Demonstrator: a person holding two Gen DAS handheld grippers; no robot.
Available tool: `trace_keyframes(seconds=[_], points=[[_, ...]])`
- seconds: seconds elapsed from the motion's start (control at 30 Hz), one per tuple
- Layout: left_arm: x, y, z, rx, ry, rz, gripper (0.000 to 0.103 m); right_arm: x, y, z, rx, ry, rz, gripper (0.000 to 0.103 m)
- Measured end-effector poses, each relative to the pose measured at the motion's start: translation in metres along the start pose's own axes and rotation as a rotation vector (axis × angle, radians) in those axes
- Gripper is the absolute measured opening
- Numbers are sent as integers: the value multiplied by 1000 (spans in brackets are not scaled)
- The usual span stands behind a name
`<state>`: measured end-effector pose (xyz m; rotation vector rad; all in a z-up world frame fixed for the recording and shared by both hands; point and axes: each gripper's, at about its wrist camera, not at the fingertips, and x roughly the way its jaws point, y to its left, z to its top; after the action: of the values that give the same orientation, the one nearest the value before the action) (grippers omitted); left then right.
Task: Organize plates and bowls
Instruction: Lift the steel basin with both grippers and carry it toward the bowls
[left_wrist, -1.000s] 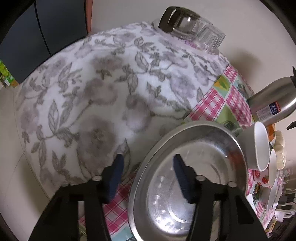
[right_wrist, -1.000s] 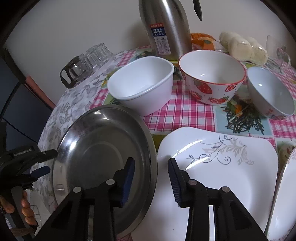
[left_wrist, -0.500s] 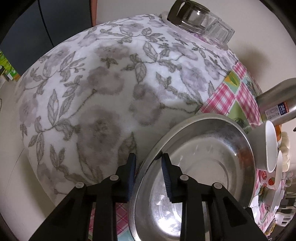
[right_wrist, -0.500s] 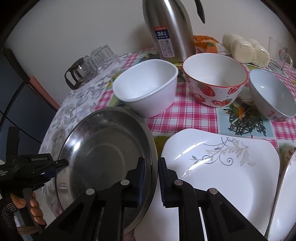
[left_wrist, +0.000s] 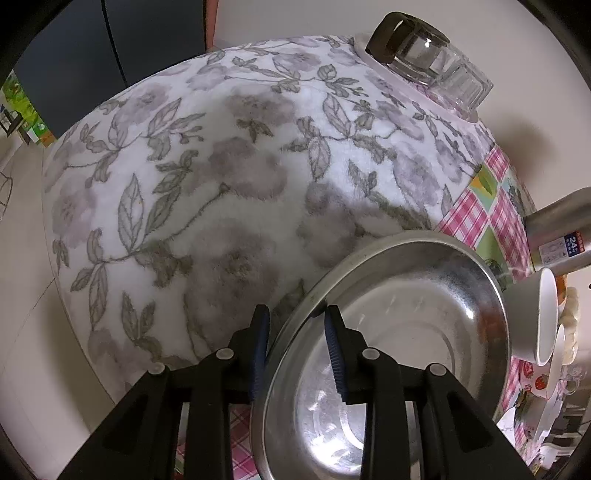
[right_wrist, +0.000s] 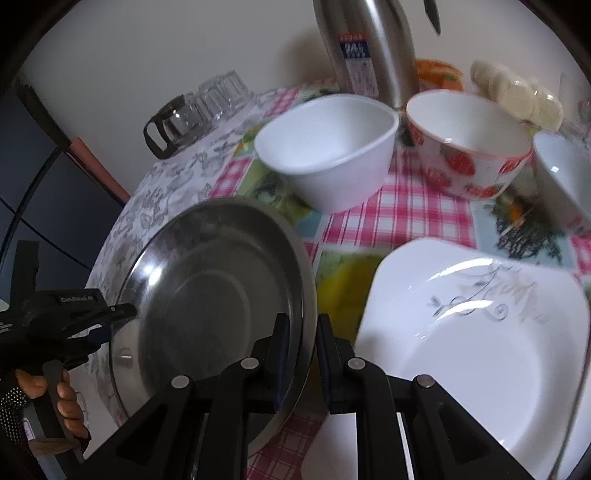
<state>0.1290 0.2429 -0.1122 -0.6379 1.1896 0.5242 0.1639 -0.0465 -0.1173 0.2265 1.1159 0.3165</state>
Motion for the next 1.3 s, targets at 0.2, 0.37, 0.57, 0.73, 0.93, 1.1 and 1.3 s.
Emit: trace_keyframes(seconds=[0.2,0.37,0.57,0.73,0.93,1.1,1.3], points=[[8,-8,0,9,11,8,36,12,6,-5,-22,17,-25,15],[9,-14,0,29,-1,26,36,12,8,-6,-36,14,-38,16],[5,-19,6,42,-15,21,34,6,12,-2,-54,-7,-36,16],[-9,-20,9,60,-49,9,34,-3,17,0,-77,-29,-35,16],[-14,-25,12,76,-57,11,34,-9,19,2,-76,-45,-26,16],[-19,-26,9,90,-69,26,34,-17,20,1,-87,-61,-20,16],[-39,-29,11,116,-125,10,34,-36,23,3,-94,-104,-2,17]])
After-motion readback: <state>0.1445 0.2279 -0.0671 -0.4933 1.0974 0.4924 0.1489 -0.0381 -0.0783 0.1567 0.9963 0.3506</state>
